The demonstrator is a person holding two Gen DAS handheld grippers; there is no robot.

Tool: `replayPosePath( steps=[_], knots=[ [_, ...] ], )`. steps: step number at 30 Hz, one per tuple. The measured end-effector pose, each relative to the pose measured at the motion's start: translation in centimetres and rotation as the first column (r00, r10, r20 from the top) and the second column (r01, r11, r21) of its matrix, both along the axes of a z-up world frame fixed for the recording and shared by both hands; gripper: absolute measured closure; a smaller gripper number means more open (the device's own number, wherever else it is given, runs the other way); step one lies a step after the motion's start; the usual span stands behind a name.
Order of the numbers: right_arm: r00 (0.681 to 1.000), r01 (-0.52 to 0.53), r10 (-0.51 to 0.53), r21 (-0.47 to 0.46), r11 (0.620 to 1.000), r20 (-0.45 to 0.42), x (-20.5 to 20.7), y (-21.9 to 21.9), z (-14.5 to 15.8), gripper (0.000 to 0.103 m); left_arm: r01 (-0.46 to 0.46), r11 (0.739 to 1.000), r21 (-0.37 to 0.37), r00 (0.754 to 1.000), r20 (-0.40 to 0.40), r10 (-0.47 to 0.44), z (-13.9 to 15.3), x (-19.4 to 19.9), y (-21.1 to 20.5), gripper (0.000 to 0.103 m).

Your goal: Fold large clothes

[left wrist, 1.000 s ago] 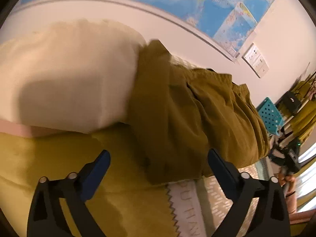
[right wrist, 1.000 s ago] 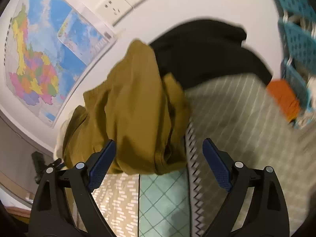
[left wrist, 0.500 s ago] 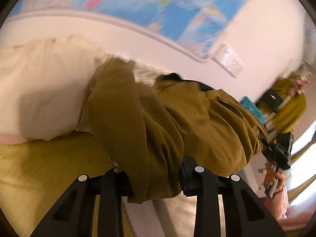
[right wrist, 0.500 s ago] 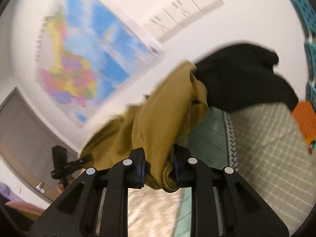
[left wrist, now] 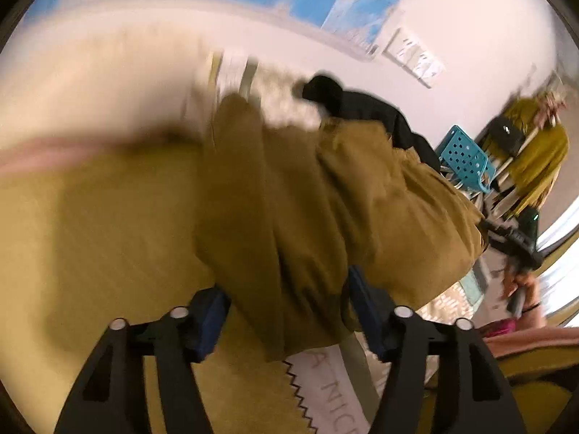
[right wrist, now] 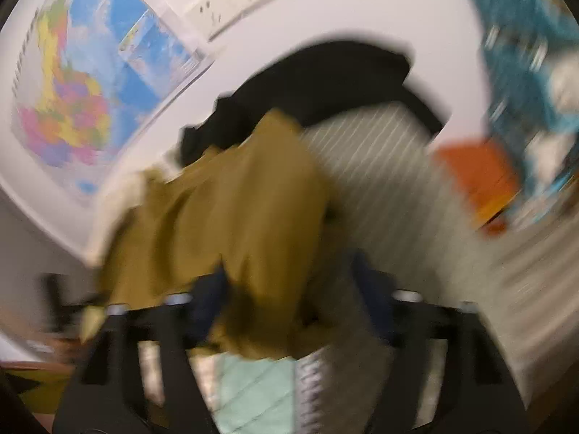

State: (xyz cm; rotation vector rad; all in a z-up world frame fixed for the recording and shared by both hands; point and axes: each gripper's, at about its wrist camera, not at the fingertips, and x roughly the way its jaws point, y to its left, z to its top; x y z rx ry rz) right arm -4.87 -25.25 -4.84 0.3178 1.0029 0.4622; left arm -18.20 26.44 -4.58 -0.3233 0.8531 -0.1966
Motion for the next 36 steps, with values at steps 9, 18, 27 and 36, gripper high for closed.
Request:
replayPosePath(
  steps=[9,18,27,36],
  knots=[
    [0.975,-0.116,0.142,-0.152,0.981,0.17,2.1,7.6,2.8,0.031,0.002,0.982,0.189,0.998,0.065,-0.015,2.9,5.5,-1.3,0.018],
    [0.948,-0.304,0.319,-0.307,0.902,-0.002,6.6,17.2,-3.0,0.078,0.003,0.929,0.37,0.996,-0.081,0.029,-2.4,12.4,-2.7,0.055],
    [0.959,-0.112,0.168,-0.239,0.965,0.229,8.1,14.6,2.2,0.102,-0.122,0.921,0.369,0.992,0.044,0.114,1.4,12.8,-0.7,0.092],
    [0.976,-0.199,0.216,-0.337,0.92,0.014,9.5,15.3,-3.5,0.093,-0.096,0.905,0.415,0.994,-0.004,0.108,-0.6,13.9,-1.1,0.072]
  ],
)
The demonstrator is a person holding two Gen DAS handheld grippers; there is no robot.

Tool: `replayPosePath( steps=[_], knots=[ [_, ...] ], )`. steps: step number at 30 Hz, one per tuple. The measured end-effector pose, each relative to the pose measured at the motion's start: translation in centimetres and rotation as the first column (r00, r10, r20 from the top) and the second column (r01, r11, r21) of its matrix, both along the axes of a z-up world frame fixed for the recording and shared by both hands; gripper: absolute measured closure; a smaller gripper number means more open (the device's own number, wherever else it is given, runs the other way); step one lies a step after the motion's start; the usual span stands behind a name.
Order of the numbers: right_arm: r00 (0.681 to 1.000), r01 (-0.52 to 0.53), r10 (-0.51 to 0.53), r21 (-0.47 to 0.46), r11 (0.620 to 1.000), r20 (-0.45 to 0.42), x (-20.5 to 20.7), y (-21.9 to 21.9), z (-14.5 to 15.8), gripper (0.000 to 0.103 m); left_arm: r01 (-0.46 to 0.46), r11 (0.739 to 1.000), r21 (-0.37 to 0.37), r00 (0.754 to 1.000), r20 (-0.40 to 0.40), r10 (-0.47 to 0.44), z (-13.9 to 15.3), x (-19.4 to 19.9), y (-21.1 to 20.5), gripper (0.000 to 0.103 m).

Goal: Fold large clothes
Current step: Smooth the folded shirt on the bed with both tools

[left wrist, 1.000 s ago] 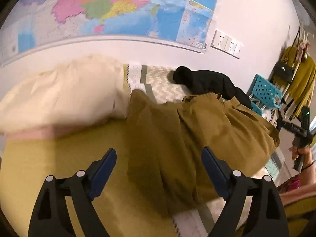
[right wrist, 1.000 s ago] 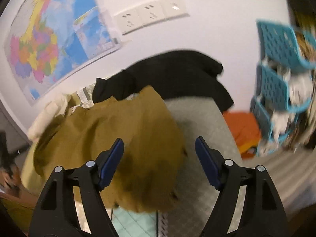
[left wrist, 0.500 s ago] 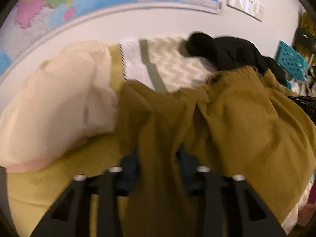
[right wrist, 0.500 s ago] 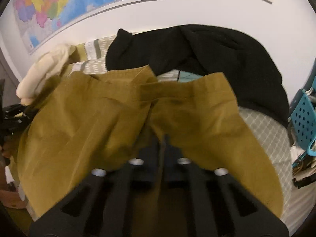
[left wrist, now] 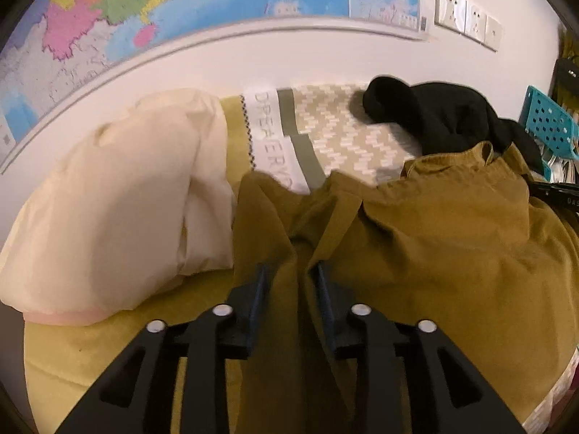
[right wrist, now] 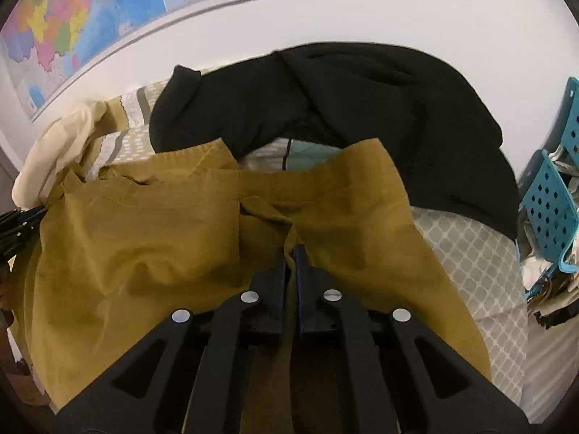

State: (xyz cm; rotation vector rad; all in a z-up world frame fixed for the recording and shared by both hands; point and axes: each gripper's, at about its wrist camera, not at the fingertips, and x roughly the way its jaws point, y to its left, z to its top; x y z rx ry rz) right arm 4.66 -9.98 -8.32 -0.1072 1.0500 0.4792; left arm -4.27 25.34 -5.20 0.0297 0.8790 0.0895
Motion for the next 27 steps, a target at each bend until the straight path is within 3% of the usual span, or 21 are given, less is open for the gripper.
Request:
replayPosePath(
  steps=[2,4,7,11,18,19,23,27],
  knots=[
    [1.0,0.019,-0.02,0.035,0.999,0.019,-0.4,-0.7,1.1,0.074,-0.009,1.0,0.011,1.0,0.013,0.009,0.4,-0.1,-0.1,0.062],
    [0.998,0.028,-0.032,0.07,0.997,0.059,-1.2,-1.3,2.8,0.07,-0.006,1.0,0.023,1.0,0.021,0.005,0.5,-0.3,-0.2,0.061],
    [0.995,0.002,-0.014,0.113,0.994,0.102,-2.4,-1.2,4.5,0.069,-0.001,1.0,0.031,1.0,0.029,0.0,0.5,-0.5,-0.6,0.058],
    [0.99,-0.103,0.086,0.151,0.983,0.115,-3.8,1.2,5.4,0.064,0.0,1.0,0.031,1.0,0.024,-0.001,0.4,-0.6,-0.7,0.057],
    [0.98,-0.196,0.192,0.113,0.974,0.051,-3.4,5.7,3.0,0.064,-0.018,1.0,0.002,1.0,0.002,0.018,-0.3,-0.3,-0.1,0.057],
    [0.98,-0.2,0.198,0.088,0.976,0.03,-3.0,6.4,2.0,0.068,-0.02,1.0,-0.001,1.0,-0.001,0.02,-0.4,-0.3,0.0,0.057],
    [0.981,-0.189,0.191,0.061,0.98,-0.031,-1.6,7.2,-0.5,0.102,-0.03,0.999,-0.03,0.999,-0.019,0.029,-1.0,0.2,0.7,0.055],
    [0.983,-0.183,0.183,0.058,0.981,-0.011,-1.2,7.3,0.0,0.102,-0.036,0.999,-0.037,0.999,-0.018,0.036,-1.2,0.7,0.9,0.055]
  ],
)
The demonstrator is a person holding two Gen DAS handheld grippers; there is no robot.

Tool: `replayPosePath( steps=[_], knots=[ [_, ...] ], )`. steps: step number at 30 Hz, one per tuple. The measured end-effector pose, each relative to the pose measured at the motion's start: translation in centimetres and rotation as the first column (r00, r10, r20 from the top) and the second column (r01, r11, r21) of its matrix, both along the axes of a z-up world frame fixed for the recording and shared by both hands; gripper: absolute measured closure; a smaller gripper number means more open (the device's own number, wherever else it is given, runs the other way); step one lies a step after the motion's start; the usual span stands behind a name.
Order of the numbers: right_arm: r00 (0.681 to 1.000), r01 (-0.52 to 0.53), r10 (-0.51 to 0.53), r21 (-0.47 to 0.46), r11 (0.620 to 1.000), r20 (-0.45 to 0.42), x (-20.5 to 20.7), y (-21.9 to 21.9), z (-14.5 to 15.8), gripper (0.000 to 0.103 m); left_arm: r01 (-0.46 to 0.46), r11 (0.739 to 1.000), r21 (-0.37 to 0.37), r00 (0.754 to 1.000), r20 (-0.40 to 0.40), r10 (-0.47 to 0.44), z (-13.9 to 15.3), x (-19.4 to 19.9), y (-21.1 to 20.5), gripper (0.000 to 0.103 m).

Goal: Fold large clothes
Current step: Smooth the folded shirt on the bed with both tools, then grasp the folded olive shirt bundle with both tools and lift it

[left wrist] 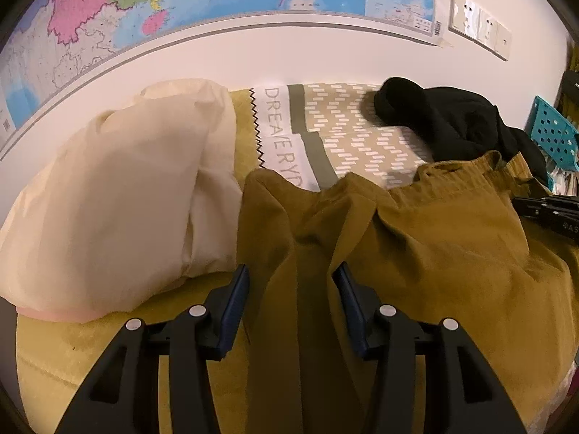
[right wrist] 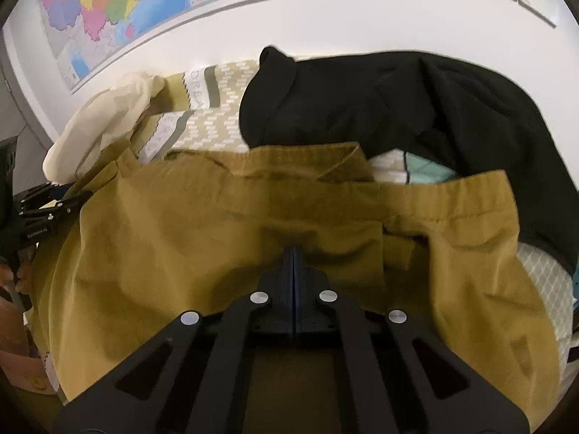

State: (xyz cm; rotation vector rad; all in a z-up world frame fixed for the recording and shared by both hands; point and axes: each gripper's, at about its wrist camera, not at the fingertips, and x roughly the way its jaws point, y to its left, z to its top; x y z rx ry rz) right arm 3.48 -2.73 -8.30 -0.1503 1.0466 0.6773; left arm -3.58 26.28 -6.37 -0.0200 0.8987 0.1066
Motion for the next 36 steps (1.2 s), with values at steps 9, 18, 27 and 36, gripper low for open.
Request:
replayPosePath(
  steps=[9,18,27,36],
  knots=[
    [0.996,0.077,-0.077,0.015,0.997,-0.04,2.3,-0.3,-0.7,0.102,-0.012,1.0,0.002,1.0,-0.016,0.012,-0.8,1.3,0.4,0.045],
    [0.994,0.08,-0.09,0.155,0.985,0.059,-3.5,-6.1,5.3,0.056,0.039,0.996,-0.079,0.996,0.085,-0.032,2.2,-3.7,1.7,0.031],
    [0.977,0.212,-0.209,0.085,0.974,-0.038,-4.9,-11.1,0.2,0.064,0.001,0.994,-0.11,1.0,-0.01,-0.002,-1.0,-6.5,2.6,0.027],
    [0.966,0.257,-0.242,0.26,0.931,-0.089,-7.0,-13.3,3.2,0.048,-0.014,0.969,-0.247,1.0,0.008,0.017,-0.4,-9.2,3.8,0.027]
  ],
)
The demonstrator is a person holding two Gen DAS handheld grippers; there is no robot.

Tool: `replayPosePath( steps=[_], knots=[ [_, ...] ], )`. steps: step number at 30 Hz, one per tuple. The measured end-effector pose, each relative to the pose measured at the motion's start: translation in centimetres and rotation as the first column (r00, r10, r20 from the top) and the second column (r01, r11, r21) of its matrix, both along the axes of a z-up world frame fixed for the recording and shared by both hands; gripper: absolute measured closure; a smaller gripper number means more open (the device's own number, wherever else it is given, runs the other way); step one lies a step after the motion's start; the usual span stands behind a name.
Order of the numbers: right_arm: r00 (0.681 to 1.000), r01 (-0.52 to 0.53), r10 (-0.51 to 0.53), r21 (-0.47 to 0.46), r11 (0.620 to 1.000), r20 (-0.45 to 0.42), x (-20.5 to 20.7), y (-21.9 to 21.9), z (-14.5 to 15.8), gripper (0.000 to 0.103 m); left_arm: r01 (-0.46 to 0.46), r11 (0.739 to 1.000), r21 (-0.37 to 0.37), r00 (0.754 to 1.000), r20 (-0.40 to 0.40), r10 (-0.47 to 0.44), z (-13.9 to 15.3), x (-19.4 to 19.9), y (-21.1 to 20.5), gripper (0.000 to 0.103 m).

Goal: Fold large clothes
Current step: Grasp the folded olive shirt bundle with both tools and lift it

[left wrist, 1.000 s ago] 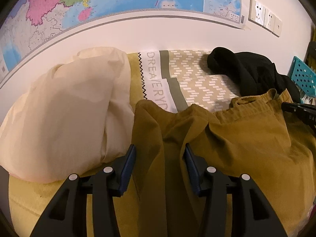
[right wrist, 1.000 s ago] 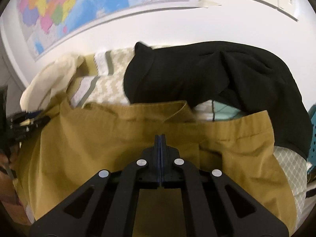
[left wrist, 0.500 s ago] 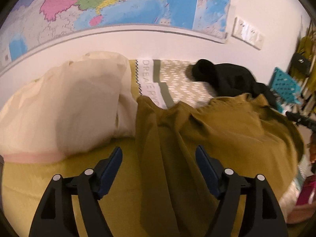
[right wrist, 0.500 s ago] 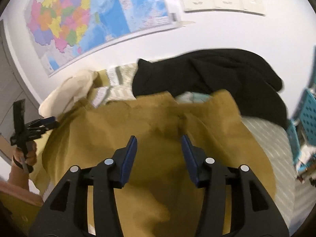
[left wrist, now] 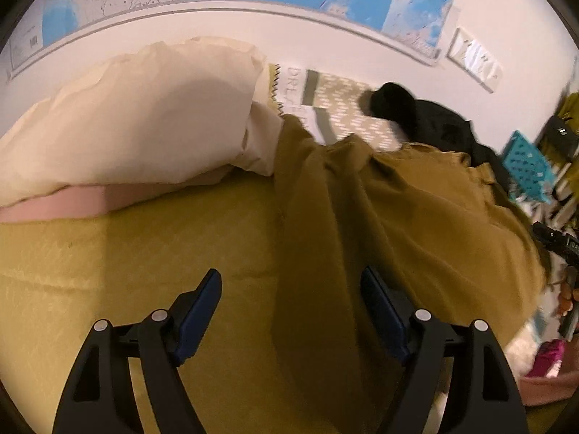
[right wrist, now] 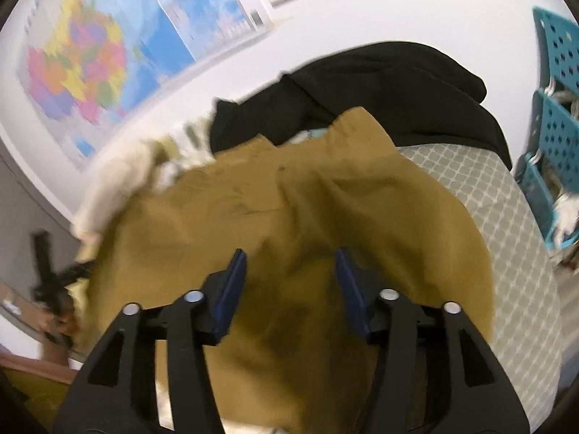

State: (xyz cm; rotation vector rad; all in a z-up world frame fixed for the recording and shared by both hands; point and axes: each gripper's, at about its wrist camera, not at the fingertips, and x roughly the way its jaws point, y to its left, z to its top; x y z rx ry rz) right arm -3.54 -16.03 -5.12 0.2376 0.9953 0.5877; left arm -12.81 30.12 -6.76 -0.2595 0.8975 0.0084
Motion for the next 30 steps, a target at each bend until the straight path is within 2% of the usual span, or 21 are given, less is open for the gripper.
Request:
replayPosePath(
  steps=[4,7,13,18,21,23,28,30],
  knots=[
    [0.999,0.034,-0.033,0.113,0.993,-0.011,-2.9,-2.9,2.0,0.036,0.058,0.994,-0.095,0.998,0.014,-0.057,0.6,-2.8,0.0,0.026],
    [0.995,0.083,-0.07,0.179,0.98,-0.077,-5.3,-5.3,2.0,0.025,0.103,0.984,-0.143,0.995,0.022,-0.101,0.6,-4.6,-0.5,0.026],
    [0.963,0.184,-0.121,0.258,0.948,-0.241,-8.7,-8.5,-0.9,0.023,0.172,0.951,-0.256,0.984,0.003,-0.177,-0.6,-6.8,-0.7,0.026],
    [0.94,0.197,-0.106,0.261,0.945,-0.324,-8.2,-6.8,-3.7,0.023,0.213,0.936,-0.28,0.973,-0.023,-0.229,-1.5,-7.8,-2.0,0.026],
    [0.948,0.186,-0.108,0.247,0.951,-0.3,-7.3,-5.6,-3.7,0.021,0.222,0.924,-0.312,0.97,-0.028,-0.242,-2.0,-8.0,-2.7,0.023],
    [0.946,0.211,-0.134,0.248,0.946,-0.294,-6.7,-5.4,-4.0,0.021,0.224,0.916,-0.333,0.97,-0.012,-0.242,-2.2,-8.1,-3.0,0.017],
    [0.942,0.27,-0.204,0.24,0.933,-0.266,-5.4,-4.4,-4.3,0.016,0.262,0.884,-0.388,0.959,0.005,-0.282,-2.3,-7.2,-4.5,0.017],
    [0.938,0.294,-0.231,0.235,0.927,-0.26,-5.1,-4.3,-4.4,0.015,0.285,0.861,-0.422,0.951,0.013,-0.308,-2.6,-6.5,-5.3,0.016]
  ],
)
